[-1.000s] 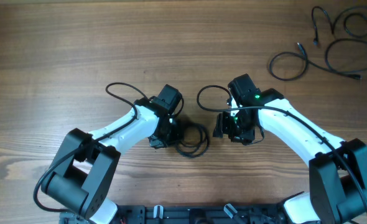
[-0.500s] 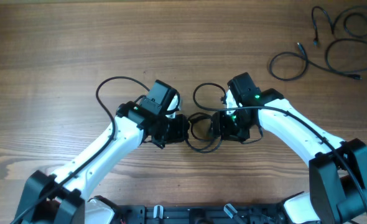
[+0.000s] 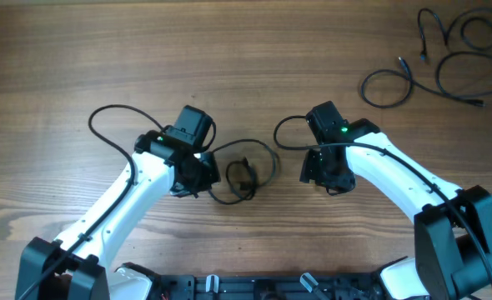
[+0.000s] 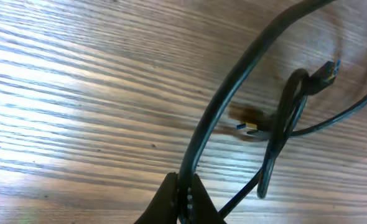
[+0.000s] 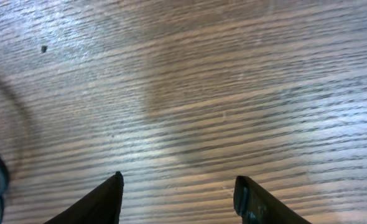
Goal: Untangle cables
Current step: 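Lift the coil and pull it apart between the two grippers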
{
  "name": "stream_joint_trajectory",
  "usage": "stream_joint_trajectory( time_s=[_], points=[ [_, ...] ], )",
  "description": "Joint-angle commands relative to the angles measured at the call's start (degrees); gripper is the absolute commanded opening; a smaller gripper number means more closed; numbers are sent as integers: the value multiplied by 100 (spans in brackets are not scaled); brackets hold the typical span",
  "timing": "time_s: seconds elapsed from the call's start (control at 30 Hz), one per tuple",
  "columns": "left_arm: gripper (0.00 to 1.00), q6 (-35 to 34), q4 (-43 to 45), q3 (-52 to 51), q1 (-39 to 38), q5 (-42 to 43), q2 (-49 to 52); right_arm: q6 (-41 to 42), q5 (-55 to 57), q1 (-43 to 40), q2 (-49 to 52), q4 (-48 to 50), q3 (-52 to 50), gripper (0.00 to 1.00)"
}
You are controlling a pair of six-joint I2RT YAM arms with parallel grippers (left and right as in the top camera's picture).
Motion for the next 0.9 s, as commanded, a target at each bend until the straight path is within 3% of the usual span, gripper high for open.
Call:
stream_joint_trajectory(
  time_s=[0.0, 0.1, 0.23, 0.43, 0.57, 0.7, 0.87],
  points=[
    [4, -68, 44, 66, 68, 251, -98, 114, 114, -15, 74, 48, -48, 69],
    [4, 960, 393, 66, 63, 1685, -98, -988, -1342, -13, 74, 529, -48, 76],
    [4, 1541, 728, 70, 63, 2881, -101, -1084, -2236, -13, 74, 970, -48, 77],
    [4, 1517, 782, 328, 66, 3300, -219, -1180, -2155, -13, 74, 964, -48, 76],
    [4, 1515, 778, 697, 70, 3316, -533, -776, -905, -13, 74, 459, -48, 75],
    [4, 1515, 780, 789, 70, 3311, -883, -560, -507, -15, 74, 275, -48, 71],
    [4, 1263, 549, 835, 533, 2616, -1364, -275, 94, -15, 74, 83, -48, 73]
  ],
)
